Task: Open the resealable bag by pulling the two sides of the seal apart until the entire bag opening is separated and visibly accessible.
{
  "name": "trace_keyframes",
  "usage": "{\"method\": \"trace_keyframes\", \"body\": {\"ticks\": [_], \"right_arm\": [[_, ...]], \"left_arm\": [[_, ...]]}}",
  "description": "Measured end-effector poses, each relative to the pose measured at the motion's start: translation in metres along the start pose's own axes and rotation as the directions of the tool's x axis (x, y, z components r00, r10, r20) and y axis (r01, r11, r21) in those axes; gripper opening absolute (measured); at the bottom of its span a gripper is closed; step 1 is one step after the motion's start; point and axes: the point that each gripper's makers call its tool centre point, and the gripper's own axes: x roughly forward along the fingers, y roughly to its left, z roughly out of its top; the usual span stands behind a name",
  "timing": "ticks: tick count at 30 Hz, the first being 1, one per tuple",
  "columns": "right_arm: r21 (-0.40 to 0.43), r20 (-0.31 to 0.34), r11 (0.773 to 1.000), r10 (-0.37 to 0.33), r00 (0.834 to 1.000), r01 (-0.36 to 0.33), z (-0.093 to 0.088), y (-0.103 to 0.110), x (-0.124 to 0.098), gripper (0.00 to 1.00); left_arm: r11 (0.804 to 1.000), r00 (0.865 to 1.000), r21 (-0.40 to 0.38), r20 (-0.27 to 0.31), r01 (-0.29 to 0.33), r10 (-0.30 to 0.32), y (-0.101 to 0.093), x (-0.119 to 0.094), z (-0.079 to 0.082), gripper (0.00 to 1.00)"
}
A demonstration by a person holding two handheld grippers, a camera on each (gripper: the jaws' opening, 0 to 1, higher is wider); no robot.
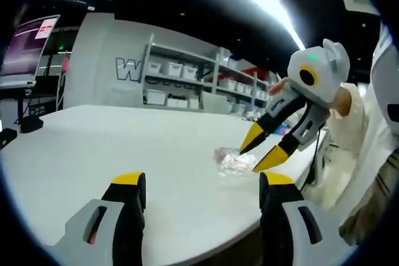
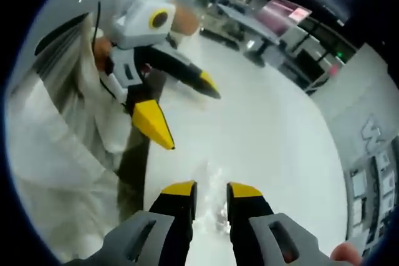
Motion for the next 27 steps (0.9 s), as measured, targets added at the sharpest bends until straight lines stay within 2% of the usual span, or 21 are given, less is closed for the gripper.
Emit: {"method": "trace_keyframes", "body": {"ticks": [9,27], "right_arm": [[-0.022,-0.035,1.0,0.014,0.999,-0.015,-0.001,0.001,0.003,0.14],[0.009,-0.052,0.999,0.039,0.998,-0.039,-0.009,0.007,0.011,0.11]], "left_arm": [[1.0,1.0,-0.006,-0.002,0.013,-0.013,-0.003,0.001,-0.003,0.73],[1.0,1.0,-0.01,-0.011,0.02,-0.02,-0.005,0.001,-0.006,0.73]]}}
